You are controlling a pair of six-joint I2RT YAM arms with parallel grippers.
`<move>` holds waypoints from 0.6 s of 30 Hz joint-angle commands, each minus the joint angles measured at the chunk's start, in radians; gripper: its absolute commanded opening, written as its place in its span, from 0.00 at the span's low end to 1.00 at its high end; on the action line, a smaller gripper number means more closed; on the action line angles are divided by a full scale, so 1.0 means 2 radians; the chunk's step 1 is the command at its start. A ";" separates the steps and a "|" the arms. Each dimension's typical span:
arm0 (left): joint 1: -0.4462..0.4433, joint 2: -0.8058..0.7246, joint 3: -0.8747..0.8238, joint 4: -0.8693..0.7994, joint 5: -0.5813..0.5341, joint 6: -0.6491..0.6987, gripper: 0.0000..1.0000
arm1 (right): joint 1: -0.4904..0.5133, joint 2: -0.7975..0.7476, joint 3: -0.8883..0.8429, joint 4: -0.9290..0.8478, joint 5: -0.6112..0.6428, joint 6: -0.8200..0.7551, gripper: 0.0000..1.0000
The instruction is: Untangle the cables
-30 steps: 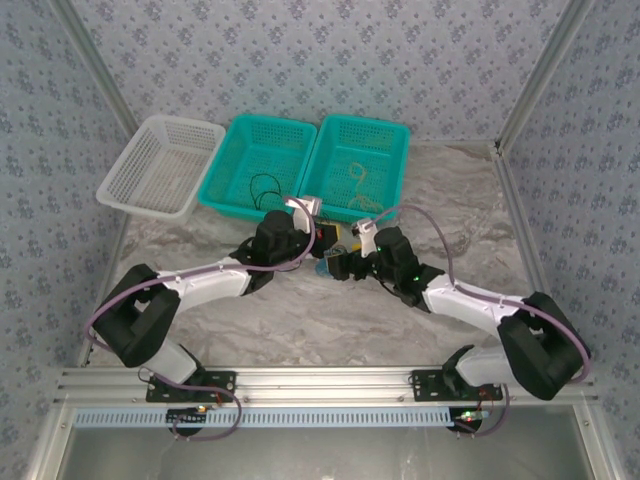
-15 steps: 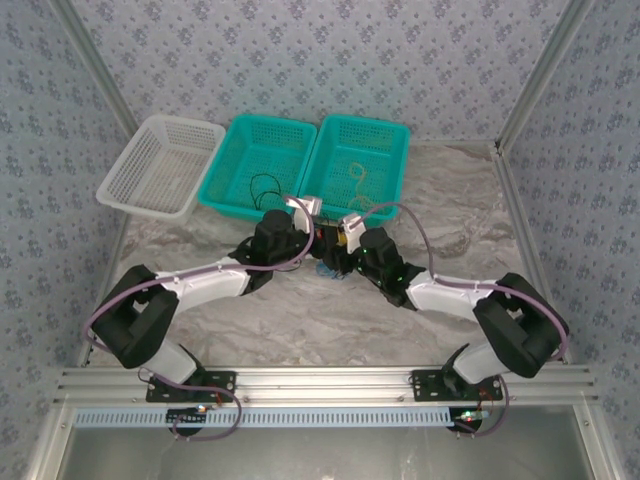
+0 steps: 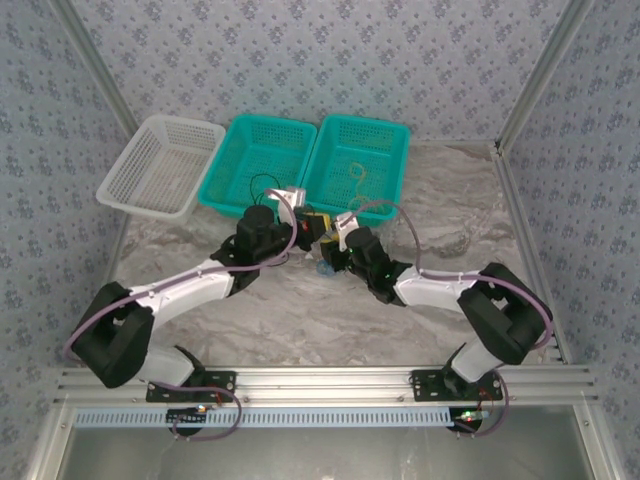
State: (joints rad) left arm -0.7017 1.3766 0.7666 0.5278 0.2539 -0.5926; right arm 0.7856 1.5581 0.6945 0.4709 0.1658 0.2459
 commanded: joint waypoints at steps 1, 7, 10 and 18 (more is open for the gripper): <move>0.013 -0.036 -0.007 0.028 -0.001 0.006 0.00 | 0.009 0.021 0.019 -0.079 0.038 0.004 0.32; 0.046 -0.084 -0.024 0.004 -0.031 0.015 0.00 | 0.010 0.038 0.038 -0.150 0.081 0.046 0.31; 0.069 -0.105 -0.028 -0.022 -0.051 0.020 0.00 | 0.008 0.043 0.044 -0.190 0.102 0.054 0.31; 0.145 -0.169 -0.042 -0.091 -0.097 0.013 0.00 | -0.005 0.032 0.039 -0.251 0.128 0.055 0.34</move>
State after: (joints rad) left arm -0.4576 1.0946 0.6838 0.3866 0.1291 -0.5766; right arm 0.7940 1.6344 0.7731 0.0853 0.3611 0.3298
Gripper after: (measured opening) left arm 0.044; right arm 0.331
